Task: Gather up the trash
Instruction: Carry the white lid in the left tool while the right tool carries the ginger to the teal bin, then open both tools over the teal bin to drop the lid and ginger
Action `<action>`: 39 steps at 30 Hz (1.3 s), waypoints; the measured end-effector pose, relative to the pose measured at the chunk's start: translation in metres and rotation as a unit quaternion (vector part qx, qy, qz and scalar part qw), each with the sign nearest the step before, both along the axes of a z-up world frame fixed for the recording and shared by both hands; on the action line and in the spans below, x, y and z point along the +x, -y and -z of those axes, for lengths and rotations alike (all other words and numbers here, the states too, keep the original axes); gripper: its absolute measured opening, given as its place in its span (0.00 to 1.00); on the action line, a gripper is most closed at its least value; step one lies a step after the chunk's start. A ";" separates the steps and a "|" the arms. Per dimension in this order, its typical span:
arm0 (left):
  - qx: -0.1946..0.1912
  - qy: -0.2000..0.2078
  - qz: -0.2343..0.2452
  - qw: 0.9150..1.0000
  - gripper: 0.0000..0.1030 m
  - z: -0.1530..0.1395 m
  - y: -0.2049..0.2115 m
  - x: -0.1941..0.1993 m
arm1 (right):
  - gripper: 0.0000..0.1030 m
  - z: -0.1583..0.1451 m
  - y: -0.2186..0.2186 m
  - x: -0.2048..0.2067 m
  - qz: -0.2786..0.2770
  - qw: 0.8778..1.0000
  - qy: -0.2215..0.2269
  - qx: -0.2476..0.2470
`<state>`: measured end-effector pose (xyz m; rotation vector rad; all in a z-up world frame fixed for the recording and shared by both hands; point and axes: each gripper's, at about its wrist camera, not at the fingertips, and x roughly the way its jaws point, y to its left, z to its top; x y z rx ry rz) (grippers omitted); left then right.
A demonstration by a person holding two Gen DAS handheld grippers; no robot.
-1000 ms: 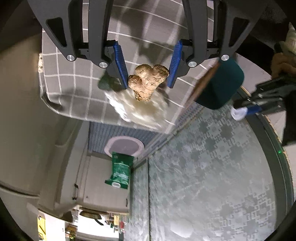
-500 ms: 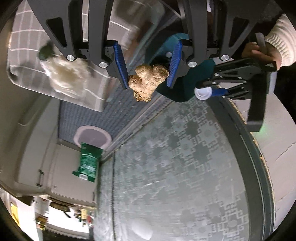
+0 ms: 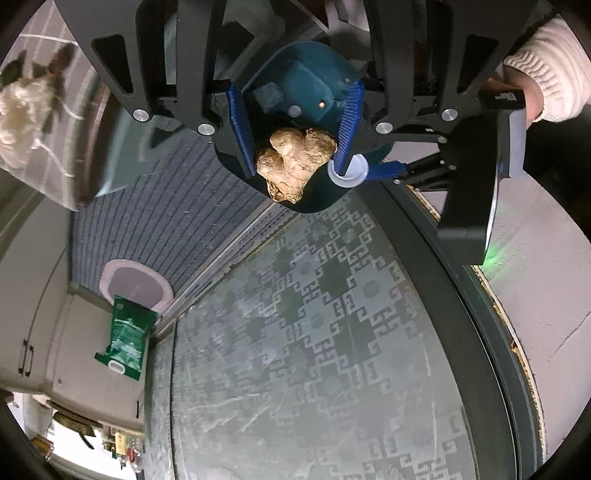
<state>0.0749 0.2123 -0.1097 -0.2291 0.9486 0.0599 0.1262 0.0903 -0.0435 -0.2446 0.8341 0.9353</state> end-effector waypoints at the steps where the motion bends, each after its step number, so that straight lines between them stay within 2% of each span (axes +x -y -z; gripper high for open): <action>1: 0.005 -0.001 -0.002 1.000 0.45 0.003 -0.001 0.001 | 0.42 0.002 -0.001 0.002 -0.001 1.000 -0.003 0.000; 2: 0.008 -0.002 -0.003 1.000 0.48 0.004 -0.001 0.001 | 0.42 0.005 -0.003 0.004 0.000 1.000 -0.005 -0.001; 8: 0.017 -0.009 -0.007 1.000 0.48 0.009 -0.009 -0.004 | 0.42 0.014 -0.013 0.008 -0.002 1.000 -0.017 -0.006; 15: 0.016 0.015 -0.003 1.000 0.48 -0.009 -0.014 -0.022 | 0.42 0.028 -0.026 0.010 -0.006 1.000 -0.024 -0.019; 28: 0.007 0.061 -0.011 0.998 0.35 -0.049 -0.020 -0.046 | 0.42 0.063 -0.046 0.014 -0.007 0.997 -0.046 -0.065; 31: 0.006 0.071 -0.009 0.997 0.35 -0.058 -0.019 -0.049 | 0.44 0.072 -0.049 0.015 -0.009 0.995 -0.055 -0.086; 32: 0.005 0.074 -0.008 0.997 0.35 -0.060 -0.019 -0.049 | 0.52 0.074 -0.049 0.015 -0.004 0.995 -0.054 -0.088; 33: 0.004 0.076 -0.008 0.997 0.35 -0.062 -0.019 -0.049 | 0.53 0.075 -0.048 0.015 -0.005 0.995 -0.053 -0.089; 39: 0.006 0.082 -0.010 0.997 0.35 -0.067 -0.015 -0.049 | 0.53 0.067 -0.042 0.011 -0.007 0.995 -0.047 -0.085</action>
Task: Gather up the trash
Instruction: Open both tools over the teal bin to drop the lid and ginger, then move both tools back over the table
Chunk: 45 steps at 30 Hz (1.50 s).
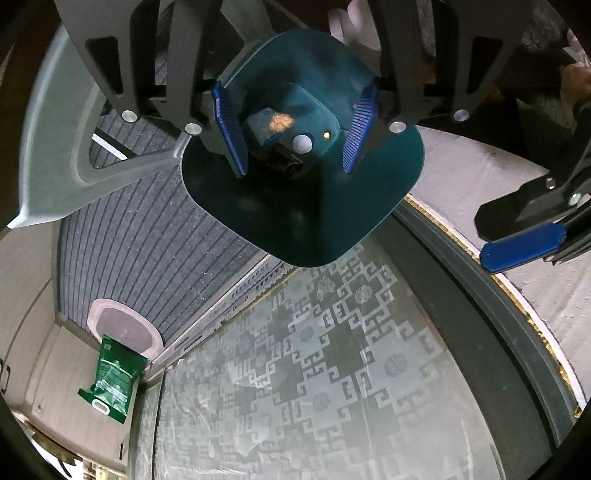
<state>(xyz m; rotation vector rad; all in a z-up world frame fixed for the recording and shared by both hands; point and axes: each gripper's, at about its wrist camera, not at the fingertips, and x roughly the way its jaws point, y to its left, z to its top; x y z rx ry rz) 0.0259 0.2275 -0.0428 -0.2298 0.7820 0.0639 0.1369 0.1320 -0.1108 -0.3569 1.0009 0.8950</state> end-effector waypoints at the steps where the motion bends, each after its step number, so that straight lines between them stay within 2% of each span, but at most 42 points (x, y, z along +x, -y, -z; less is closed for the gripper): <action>1: 0.000 0.001 0.000 1.000 0.35 -0.001 0.000 0.000 | 0.53 -0.001 0.001 -0.001 0.000 1.000 0.000 0.001; 13: -0.003 0.033 0.001 0.999 0.35 -0.029 0.017 0.001 | 0.53 -0.034 0.027 -0.013 -0.005 0.999 0.018 0.027; 25: 0.008 0.064 0.039 0.997 0.40 -0.064 0.078 0.019 | 0.53 -0.073 0.093 -0.010 0.030 0.997 0.047 0.062; 33: 0.013 0.063 0.070 0.995 0.44 -0.069 0.122 0.038 | 0.53 -0.089 0.151 -0.001 0.068 0.993 0.064 0.075; 35: 0.016 0.060 0.080 0.995 0.46 -0.066 0.134 0.043 | 0.52 -0.091 0.165 0.002 0.078 0.992 0.068 0.076; 45: 0.026 0.041 0.114 0.992 0.47 -0.049 0.180 0.064 | 0.53 -0.094 0.230 0.012 0.123 0.986 0.079 0.077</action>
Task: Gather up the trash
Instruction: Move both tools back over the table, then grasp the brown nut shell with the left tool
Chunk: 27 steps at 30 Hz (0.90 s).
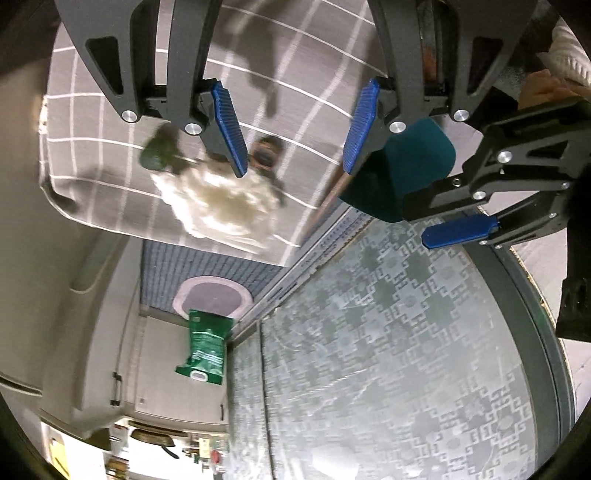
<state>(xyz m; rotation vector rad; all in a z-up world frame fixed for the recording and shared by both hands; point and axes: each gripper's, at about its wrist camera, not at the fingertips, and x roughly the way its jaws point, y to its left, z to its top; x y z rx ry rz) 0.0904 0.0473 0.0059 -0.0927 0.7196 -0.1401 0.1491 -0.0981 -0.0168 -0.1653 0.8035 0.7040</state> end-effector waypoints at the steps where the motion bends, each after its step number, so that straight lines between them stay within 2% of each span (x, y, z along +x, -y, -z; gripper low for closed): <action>1: 0.002 -0.001 0.004 1.000 0.47 0.001 0.004 0.002 | 0.53 0.001 0.005 0.001 0.003 1.000 0.000 -0.001; 12: 0.017 -0.026 0.037 0.999 0.46 0.024 0.045 0.022 | 0.53 0.014 0.056 0.015 0.048 0.999 -0.008 -0.014; 20: 0.027 -0.043 0.050 0.997 0.41 0.042 0.064 0.036 | 0.53 0.017 0.078 0.025 0.061 0.998 -0.009 -0.013; 27: 0.040 -0.052 0.049 0.997 0.39 0.052 0.075 0.047 | 0.43 0.020 0.087 0.032 0.061 0.998 -0.014 -0.013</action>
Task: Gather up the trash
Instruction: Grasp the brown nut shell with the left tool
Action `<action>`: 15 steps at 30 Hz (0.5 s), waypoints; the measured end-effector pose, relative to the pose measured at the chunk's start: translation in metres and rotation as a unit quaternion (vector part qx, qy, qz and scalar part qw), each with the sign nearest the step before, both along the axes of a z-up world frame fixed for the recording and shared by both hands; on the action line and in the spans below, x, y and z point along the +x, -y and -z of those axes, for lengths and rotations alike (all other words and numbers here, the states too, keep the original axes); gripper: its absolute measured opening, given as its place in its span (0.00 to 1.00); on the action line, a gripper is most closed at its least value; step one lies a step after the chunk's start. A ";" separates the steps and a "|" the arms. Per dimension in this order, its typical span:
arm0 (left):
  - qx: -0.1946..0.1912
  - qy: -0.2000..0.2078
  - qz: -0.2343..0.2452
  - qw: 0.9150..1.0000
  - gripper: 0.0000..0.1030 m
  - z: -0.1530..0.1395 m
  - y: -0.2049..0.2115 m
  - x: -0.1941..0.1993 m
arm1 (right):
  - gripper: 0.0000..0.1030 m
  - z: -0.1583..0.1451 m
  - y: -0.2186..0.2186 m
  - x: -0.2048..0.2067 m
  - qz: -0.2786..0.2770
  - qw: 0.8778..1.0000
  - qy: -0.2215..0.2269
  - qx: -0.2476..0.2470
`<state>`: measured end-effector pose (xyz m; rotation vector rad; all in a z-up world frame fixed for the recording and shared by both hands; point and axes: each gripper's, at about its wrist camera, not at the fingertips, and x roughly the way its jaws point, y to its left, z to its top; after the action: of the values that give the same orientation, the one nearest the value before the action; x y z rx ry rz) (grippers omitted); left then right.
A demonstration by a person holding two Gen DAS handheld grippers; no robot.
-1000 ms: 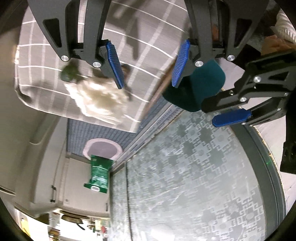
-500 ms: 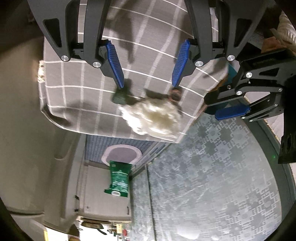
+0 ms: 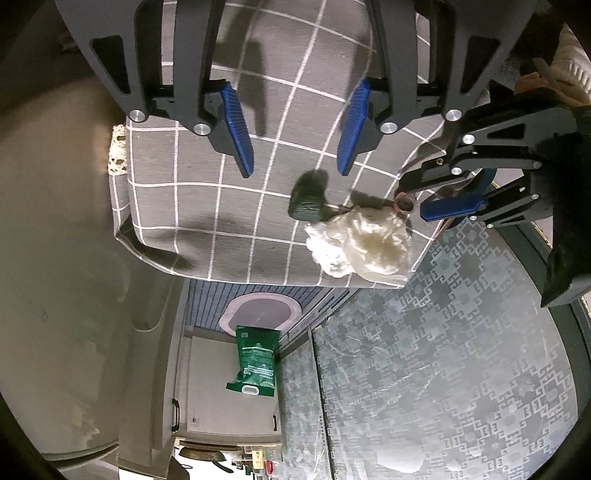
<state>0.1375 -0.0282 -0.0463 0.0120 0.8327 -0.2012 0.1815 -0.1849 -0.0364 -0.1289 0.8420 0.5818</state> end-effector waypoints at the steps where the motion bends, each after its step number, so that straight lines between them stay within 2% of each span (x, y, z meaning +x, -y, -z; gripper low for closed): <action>1: -0.002 -0.002 -0.002 1.000 0.37 0.002 0.000 0.002 | 0.43 0.000 0.000 0.001 -0.001 1.000 -0.001 0.001; 4: -0.005 0.002 -0.002 1.000 0.36 0.002 0.002 0.004 | 0.39 0.003 0.001 0.003 -0.003 1.000 -0.003 -0.001; 9: -0.003 0.006 -0.005 1.000 0.22 0.002 0.003 0.005 | 0.35 0.007 -0.001 0.009 -0.010 1.000 -0.011 -0.004; 15: -0.007 0.005 -0.002 1.000 0.22 0.002 0.002 0.005 | 0.35 0.012 -0.011 0.014 -0.018 1.000 -0.021 -0.009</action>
<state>0.1423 -0.0306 -0.0488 -0.0011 0.8211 -0.2023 0.1958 -0.1742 -0.0481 -0.1486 0.8878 0.6117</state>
